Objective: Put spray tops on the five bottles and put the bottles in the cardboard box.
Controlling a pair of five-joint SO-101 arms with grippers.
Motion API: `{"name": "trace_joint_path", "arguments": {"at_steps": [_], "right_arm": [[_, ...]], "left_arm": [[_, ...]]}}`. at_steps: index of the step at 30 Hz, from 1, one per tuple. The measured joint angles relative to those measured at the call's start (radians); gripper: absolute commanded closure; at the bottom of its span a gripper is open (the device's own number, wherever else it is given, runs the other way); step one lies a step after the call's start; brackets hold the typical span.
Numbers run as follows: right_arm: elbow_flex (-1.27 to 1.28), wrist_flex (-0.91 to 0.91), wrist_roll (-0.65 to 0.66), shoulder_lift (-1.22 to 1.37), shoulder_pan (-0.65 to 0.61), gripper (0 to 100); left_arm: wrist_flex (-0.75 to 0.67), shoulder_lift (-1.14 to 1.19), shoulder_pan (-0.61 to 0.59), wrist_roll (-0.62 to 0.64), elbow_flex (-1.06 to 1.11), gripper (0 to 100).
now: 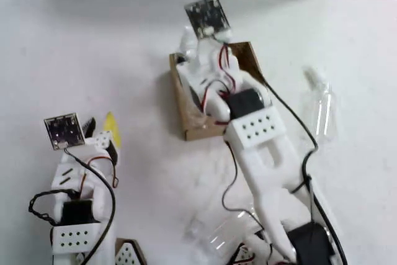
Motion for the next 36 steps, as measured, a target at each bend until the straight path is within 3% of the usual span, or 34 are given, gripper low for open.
{"name": "trace_joint_path", "arguments": {"at_steps": [4, 12, 26, 32, 36], "right_arm": [[0.140, -0.098, 0.028, -0.071, 0.000, 98.2], [0.187, -0.117, 0.132, -0.080, 0.000, 97.7], [0.187, -0.120, 0.149, -0.080, -0.003, 97.6], [0.187, -0.120, 0.149, -0.080, -0.003, 88.5], [0.187, -0.120, 0.149, -0.080, -0.003, 87.9]], "left_arm": [[0.000, 0.000, 0.000, 0.000, 0.000, 86], [0.000, 0.000, 0.000, 0.000, 0.000, 86], [0.000, 0.000, 0.000, 0.000, 0.000, 86], [0.000, 0.000, 0.000, 0.000, 0.000, 86], [0.000, 0.000, 0.000, 0.000, 0.000, 86]]}}
